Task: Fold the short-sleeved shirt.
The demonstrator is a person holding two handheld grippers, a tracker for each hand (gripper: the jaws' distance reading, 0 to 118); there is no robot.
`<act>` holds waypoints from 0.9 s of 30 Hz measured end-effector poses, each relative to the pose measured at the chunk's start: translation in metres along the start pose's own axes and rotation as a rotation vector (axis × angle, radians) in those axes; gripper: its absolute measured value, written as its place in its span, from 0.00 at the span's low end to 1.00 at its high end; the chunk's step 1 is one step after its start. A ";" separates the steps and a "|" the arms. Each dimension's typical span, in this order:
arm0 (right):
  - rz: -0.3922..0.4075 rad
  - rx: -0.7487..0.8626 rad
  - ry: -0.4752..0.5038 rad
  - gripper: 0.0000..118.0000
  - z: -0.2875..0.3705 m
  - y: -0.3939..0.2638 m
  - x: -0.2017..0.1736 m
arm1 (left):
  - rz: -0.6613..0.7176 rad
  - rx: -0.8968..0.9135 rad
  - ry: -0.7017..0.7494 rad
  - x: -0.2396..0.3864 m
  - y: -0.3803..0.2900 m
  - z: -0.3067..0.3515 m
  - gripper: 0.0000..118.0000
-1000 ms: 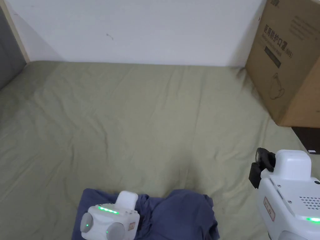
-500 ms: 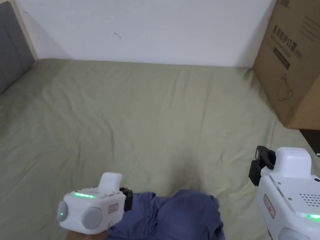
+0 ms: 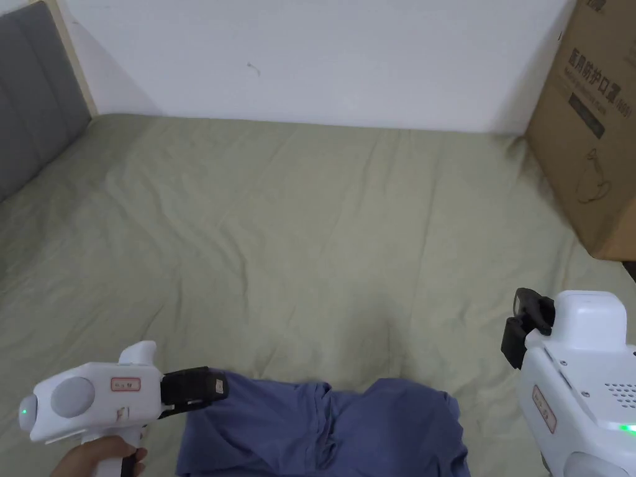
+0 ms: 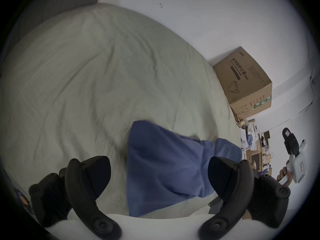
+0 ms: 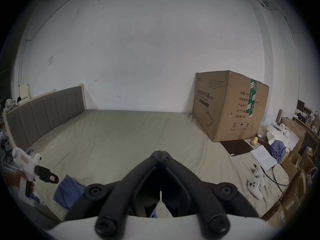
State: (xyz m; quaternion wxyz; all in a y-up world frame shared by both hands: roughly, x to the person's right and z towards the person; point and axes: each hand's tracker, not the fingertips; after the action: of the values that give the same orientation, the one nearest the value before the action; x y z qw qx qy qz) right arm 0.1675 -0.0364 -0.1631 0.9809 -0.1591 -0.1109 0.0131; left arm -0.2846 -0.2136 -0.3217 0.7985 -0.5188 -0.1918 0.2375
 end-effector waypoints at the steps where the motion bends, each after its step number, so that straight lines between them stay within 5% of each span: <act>1: 0.001 -0.002 0.000 0.00 -0.001 0.000 0.000 | -0.004 -0.010 0.003 -0.003 0.000 -0.006 0.96; 4: 0.017 -0.013 -0.004 0.00 -0.002 -0.002 -0.002 | -0.006 -0.030 0.005 -0.011 -0.008 -0.020 0.90; 6: 0.022 -0.018 -0.005 0.00 -0.003 -0.003 -0.002 | 0.001 -0.039 -0.009 -0.013 -0.011 -0.028 0.69; 7: 0.025 -0.020 -0.007 0.00 -0.003 -0.003 -0.002 | 0.003 -0.047 -0.009 -0.015 -0.014 -0.032 0.50; 9: 0.027 -0.024 -0.014 0.00 -0.005 -0.004 0.000 | -0.006 -0.062 -0.003 -0.013 -0.020 -0.037 0.41; 12: 0.023 -0.028 -0.021 0.00 -0.006 -0.005 0.003 | -0.028 -0.046 -0.001 -0.011 -0.020 -0.034 0.10; 19: 0.015 -0.016 -0.019 0.00 -0.005 0.000 0.008 | -0.117 0.019 0.020 0.006 -0.014 0.004 0.08; 27: 0.011 0.015 0.004 0.00 0.004 0.001 0.011 | -0.188 0.096 0.236 -0.002 0.006 0.078 0.08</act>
State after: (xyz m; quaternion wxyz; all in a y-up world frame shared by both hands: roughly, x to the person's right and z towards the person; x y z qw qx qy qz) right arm 0.1772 -0.0335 -0.1579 0.9823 -0.1522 -0.1079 0.0192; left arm -0.3305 -0.1547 -0.2973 0.8582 -0.4839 -0.1329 0.1082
